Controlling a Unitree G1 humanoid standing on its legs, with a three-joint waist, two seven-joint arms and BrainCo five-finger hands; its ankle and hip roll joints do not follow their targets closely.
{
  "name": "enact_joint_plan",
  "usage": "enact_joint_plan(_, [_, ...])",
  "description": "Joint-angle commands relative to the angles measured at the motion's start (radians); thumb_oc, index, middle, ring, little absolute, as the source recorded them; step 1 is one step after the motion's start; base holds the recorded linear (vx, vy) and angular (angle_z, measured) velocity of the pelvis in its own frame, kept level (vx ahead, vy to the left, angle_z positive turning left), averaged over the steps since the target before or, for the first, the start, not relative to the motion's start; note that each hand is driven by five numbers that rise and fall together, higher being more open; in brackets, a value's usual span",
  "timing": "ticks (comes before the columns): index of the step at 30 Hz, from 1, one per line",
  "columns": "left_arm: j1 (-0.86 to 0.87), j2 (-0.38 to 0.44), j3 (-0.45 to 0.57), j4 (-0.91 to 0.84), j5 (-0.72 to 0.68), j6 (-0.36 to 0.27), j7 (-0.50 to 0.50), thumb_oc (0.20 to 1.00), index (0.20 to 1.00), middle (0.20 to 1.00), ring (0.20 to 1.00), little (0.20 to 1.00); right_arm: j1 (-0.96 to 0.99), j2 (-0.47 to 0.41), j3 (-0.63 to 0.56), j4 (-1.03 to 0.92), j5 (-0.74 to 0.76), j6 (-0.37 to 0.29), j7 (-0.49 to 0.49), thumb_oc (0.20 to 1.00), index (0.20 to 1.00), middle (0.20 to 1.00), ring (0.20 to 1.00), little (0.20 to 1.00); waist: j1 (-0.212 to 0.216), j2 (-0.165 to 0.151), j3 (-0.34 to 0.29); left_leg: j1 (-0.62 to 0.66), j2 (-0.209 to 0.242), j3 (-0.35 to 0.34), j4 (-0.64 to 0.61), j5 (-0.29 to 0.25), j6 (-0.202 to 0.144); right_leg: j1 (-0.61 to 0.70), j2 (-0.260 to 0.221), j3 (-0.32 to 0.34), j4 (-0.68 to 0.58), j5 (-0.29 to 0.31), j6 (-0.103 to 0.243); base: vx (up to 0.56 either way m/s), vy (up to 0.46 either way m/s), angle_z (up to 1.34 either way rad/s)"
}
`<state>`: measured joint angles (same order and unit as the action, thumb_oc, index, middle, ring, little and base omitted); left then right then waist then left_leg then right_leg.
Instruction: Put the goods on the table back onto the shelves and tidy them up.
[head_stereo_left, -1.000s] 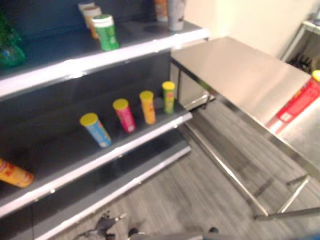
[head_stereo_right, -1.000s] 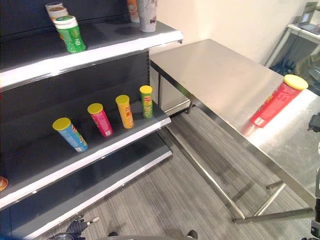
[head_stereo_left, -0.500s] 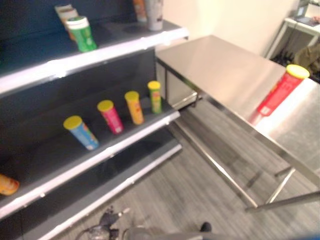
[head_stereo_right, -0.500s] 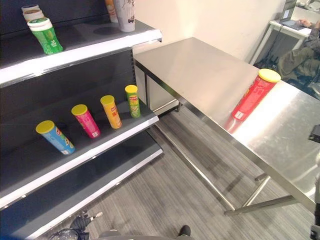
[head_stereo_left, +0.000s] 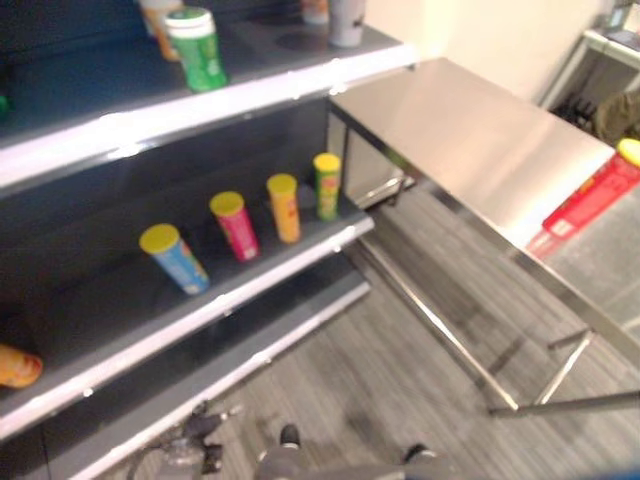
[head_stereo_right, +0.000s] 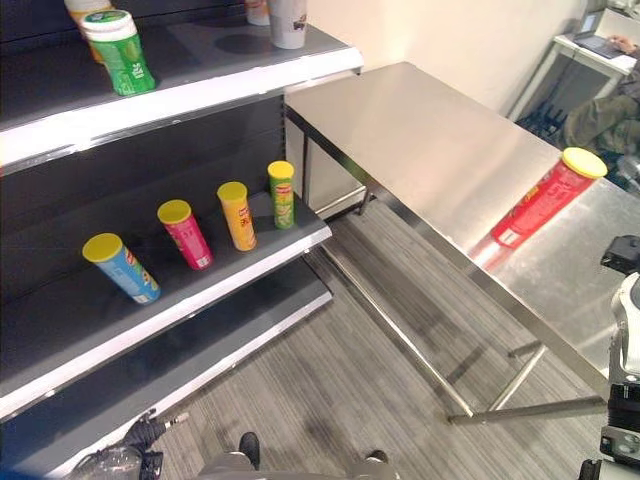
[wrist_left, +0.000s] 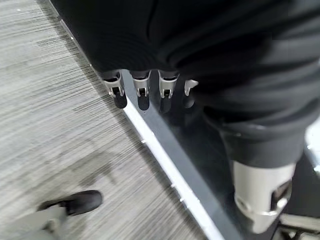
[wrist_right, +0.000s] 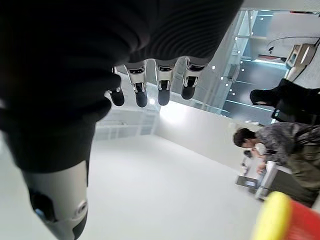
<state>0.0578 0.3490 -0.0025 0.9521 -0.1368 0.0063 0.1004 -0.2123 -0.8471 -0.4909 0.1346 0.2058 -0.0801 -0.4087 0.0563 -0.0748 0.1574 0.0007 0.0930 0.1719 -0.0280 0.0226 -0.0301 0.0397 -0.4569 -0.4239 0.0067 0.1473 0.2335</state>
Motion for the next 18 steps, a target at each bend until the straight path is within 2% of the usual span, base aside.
enact_joint_plan(1, [-0.004,0.022,-0.013,-0.015,0.008,-0.017,0.015,1.0,1.0,1.0,1.0,1.0,-0.017,-0.071,-0.045,-0.057,-0.039,-0.025,-0.017,1.0,1.0,1.0,1.0,1.0,0.017,0.014,-0.072,0.039,0.024,-0.005,-0.055,-0.062,-0.075,-0.038,-0.03,0.018,-0.001,0.1,0.028,0.25,-0.393,0.13])
enact_joint_plan(2, [-0.001,0.024,-0.009,-0.015,0.01,-0.017,0.013,1.0,1.0,1.0,1.0,1.0,-0.009,-0.067,-0.05,-0.07,-0.05,-0.022,-0.017,1.0,1.0,1.0,1.0,1.0,0.016,0.011,-0.076,0.049,0.048,0.0,-0.055,-0.066,-0.091,-0.05,-0.035,0.023,-0.016,0.132,0.028,0.25,-0.407,0.16])
enact_joint_plan(3, [-0.002,0.034,-0.006,-0.017,0.013,-0.019,0.013,1.0,1.0,1.0,1.0,1.0,0.012,-0.064,-0.061,-0.091,-0.056,-0.022,-0.012,1.0,1.0,1.0,1.0,1.0,0.007,-0.006,-0.077,0.071,0.087,0.01,-0.053,-0.069,-0.126,-0.059,-0.023,0.035,-0.021,0.153,0.028,0.35,-0.531,0.31])
enact_joint_plan(5, [-0.003,0.044,-0.007,-0.03,0.012,-0.022,0.004,1.0,1.0,1.0,1.0,1.0,0.048,-0.066,-0.091,-0.108,-0.068,-0.012,-0.005,1.0,1.0,1.0,1.0,1.0,0.003,-0.033,-0.081,0.099,0.124,0.017,-0.05,-0.071,-0.161,-0.046,0.013,0.041,-0.029,0.11,0.028,0.29,-0.387,0.34])
enact_joint_plan(6, [-0.003,0.045,-0.008,-0.031,0.012,-0.022,0.004,1.0,1.0,1.0,1.0,1.0,0.051,-0.064,-0.093,-0.11,-0.068,-0.012,-0.004,1.0,1.0,1.0,1.0,1.0,0.004,-0.031,-0.08,0.101,0.127,0.017,-0.051,-0.071,-0.163,-0.043,0.017,0.039,-0.03,0.108,0.028,0.19,-0.29,-0.1])
enact_joint_plan(8, [-0.006,0.05,-0.016,-0.042,0.003,-0.024,-0.002,1.0,1.0,1.0,1.0,1.0,0.067,-0.056,-0.099,-0.126,-0.036,-0.019,0.02,1.0,1.0,1.0,1.0,1.0,-0.01,-0.037,-0.086,0.1,0.191,0.024,-0.029,-0.058,-0.199,-0.032,0.067,0.028,-0.035,0.049,0.028,0.2,-0.329,-0.2])
enact_joint_plan(9, [-0.012,0.05,-0.025,-0.065,-0.003,-0.028,-0.005,1.0,1.0,1.0,1.0,1.0,0.055,-0.071,-0.094,-0.122,-0.025,-0.031,0.022,1.0,1.0,1.0,1.0,1.0,-0.015,-0.031,-0.083,0.092,0.212,0.02,0.002,-0.058,-0.202,-0.021,0.092,0.01,-0.037,0.014,0.028,0.19,-0.317,0.07])
enact_joint_plan(11, [-0.01,0.044,-0.037,-0.11,-0.018,-0.029,-0.021,1.0,1.0,1.0,1.0,1.0,0.043,-0.096,-0.069,-0.096,-0.012,-0.032,0.029,1.0,1.0,1.0,1.0,1.0,-0.029,-0.021,-0.076,0.06,0.253,0.034,0.082,-0.014,-0.201,0.004,0.147,-0.015,-0.06,-0.04,-0.001,0.12,-0.294,0.15])
enact_joint_plan(12, [-0.004,0.035,-0.054,-0.137,-0.014,-0.025,-0.031,1.0,1.0,1.0,1.0,1.0,0.028,-0.103,-0.05,-0.085,0.008,-0.029,0.033,1.0,1.0,1.0,1.0,1.0,-0.038,-0.014,-0.063,0.017,0.274,0.105,0.183,0.011,-0.178,0.037,0.176,-0.043,-0.09,-0.073,-0.023,0.06,-0.253,0.19])
enact_joint_plan(13, [-0.003,0.03,-0.054,-0.143,-0.017,-0.021,-0.035,1.0,1.0,1.0,1.0,1.0,0.019,-0.102,-0.043,-0.08,0.021,-0.03,0.035,1.0,1.0,1.0,1.0,1.0,-0.034,-0.011,-0.056,-0.011,0.256,0.118,0.21,0.002,-0.17,0.046,0.182,-0.051,-0.094,-0.082,-0.029,0.03,-0.198,0.27])
enact_joint_plan(15, [-0.008,0.013,-0.067,-0.138,-0.01,-0.015,-0.044,1.0,1.0,1.0,1.0,1.0,0.01,-0.1,-0.032,-0.067,0.044,-0.026,0.052,1.0,1.0,1.0,1.0,1.0,-0.023,-0.013,-0.052,-0.064,0.166,0.095,0.17,-0.041,-0.146,0.049,0.183,-0.051,-0.094,-0.086,-0.033,0.03,-0.048,0.3])
enact_joint_plan(16, [-0.008,0.013,-0.068,-0.137,-0.009,-0.015,-0.044,1.0,1.0,1.0,1.0,1.0,0.01,-0.101,-0.033,-0.067,0.045,-0.026,0.052,1.0,1.0,1.0,1.0,1.0,-0.025,-0.014,-0.054,-0.063,0.162,0.095,0.166,-0.039,-0.144,0.048,0.18,-0.053,-0.094,-0.086,-0.031,0.04,0.011,0.32])
enact_joint_plan(17, [-0.014,0.01,-0.076,-0.134,0.001,-0.014,-0.034,1.0,1.0,1.0,1.0,1.0,0.005,-0.101,-0.023,-0.047,0.034,-0.031,0.041,1.0,1.0,1.0,1.0,1.0,-0.016,-0.009,-0.052,-0.071,0.138,0.092,0.132,-0.035,-0.138,0.051,0.184,-0.064,-0.094,-0.093,-0.032,0.04,0.025,0.37])
enact_joint_plan(18, [-0.017,0.017,-0.086,-0.134,0.004,-0.013,-0.041,1.0,1.0,1.0,1.0,1.0,-0.016,-0.106,-0.001,-0.023,0.057,-0.011,0.069,1.0,1.0,1.0,1.0,1.0,-0.009,-0.008,-0.05,-0.083,0.123,0.069,0.114,-0.031,-0.144,0.049,0.184,-0.047,-0.094,-0.087,-0.032,0.05,0.038,0.37])
